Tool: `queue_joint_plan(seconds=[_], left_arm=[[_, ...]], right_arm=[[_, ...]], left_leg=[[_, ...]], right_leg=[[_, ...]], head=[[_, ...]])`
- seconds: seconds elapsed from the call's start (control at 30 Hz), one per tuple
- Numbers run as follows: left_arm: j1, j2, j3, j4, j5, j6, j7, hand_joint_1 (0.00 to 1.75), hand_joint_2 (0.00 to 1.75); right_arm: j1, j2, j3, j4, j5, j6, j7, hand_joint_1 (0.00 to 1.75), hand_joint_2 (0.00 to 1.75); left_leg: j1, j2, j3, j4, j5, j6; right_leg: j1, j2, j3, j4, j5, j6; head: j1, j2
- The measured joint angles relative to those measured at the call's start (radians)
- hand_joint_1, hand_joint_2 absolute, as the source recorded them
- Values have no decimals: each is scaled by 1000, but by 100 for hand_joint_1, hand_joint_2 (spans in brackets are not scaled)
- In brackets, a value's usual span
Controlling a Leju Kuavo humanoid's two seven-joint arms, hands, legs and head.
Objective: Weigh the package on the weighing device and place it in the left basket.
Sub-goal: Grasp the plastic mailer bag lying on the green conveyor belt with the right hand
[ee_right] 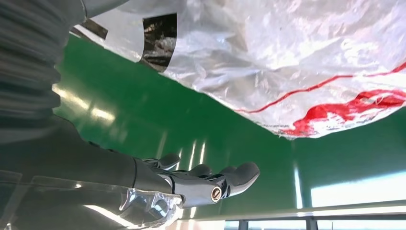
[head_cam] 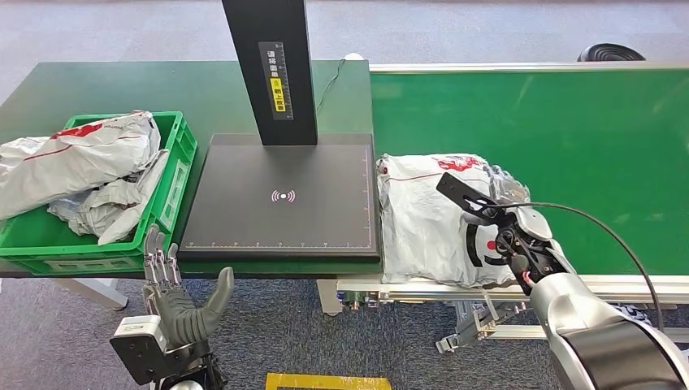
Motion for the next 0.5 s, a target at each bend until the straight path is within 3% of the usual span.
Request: queue_joint_plan(seconds=[0.5], left_arm=[[3, -7, 4, 0, -7, 6, 0, 0, 175]], right_arm=[[108, 72, -42, 3, -14, 13, 2, 0, 175]], left_leg=[[0, 0, 0, 0, 0, 0]], right_leg=[[0, 0, 0, 0, 0, 0]], head=[[0, 0]])
